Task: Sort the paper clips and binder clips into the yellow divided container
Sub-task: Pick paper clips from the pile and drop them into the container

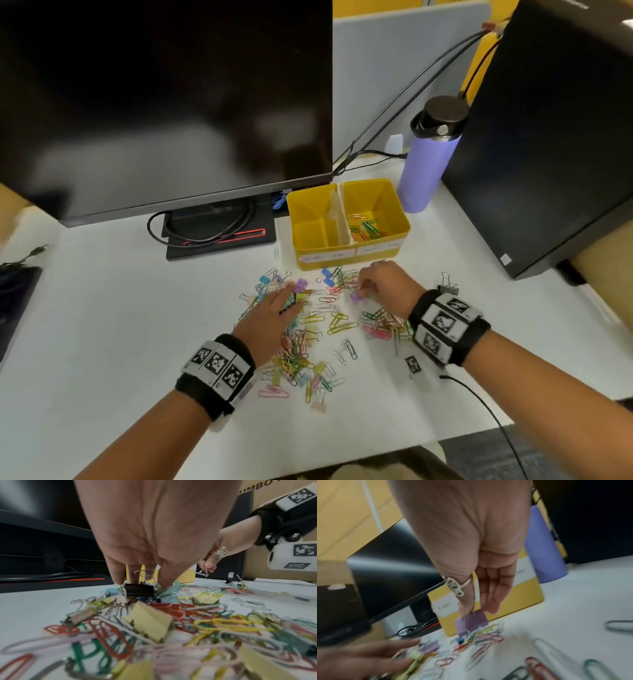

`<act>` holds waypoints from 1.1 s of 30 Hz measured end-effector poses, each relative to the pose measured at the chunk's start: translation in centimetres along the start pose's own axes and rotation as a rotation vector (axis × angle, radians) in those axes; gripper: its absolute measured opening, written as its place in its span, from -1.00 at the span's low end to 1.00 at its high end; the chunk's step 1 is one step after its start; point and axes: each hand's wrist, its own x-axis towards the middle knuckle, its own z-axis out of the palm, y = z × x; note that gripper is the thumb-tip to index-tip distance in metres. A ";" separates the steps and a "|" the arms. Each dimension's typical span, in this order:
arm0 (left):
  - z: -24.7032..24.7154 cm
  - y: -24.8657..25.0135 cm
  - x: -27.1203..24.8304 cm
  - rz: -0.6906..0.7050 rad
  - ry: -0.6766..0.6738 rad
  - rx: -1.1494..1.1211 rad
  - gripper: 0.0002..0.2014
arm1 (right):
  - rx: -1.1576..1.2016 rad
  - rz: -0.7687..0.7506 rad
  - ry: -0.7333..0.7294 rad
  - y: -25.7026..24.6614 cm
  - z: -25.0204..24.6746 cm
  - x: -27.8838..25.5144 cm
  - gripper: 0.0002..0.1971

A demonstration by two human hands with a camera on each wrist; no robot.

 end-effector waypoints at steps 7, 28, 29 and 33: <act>0.8 -4.1 -1.6 -0.013 0.034 -0.009 -0.33 | -0.183 0.191 -0.014 4.1 -1.3 -0.7 -0.76; 2.2 -1.6 -4.5 -0.145 -0.047 0.144 -0.38 | -0.442 -0.220 -0.163 -5.2 3.4 4.3 -0.62; 2.2 -1.6 -4.7 -0.140 0.006 0.098 -0.38 | -0.430 -0.238 -0.137 -5.2 3.2 3.7 -0.59; 3.6 -0.6 -6.0 0.148 0.211 0.147 -0.30 | -0.310 -0.473 -0.085 -4.7 3.0 -1.2 -0.60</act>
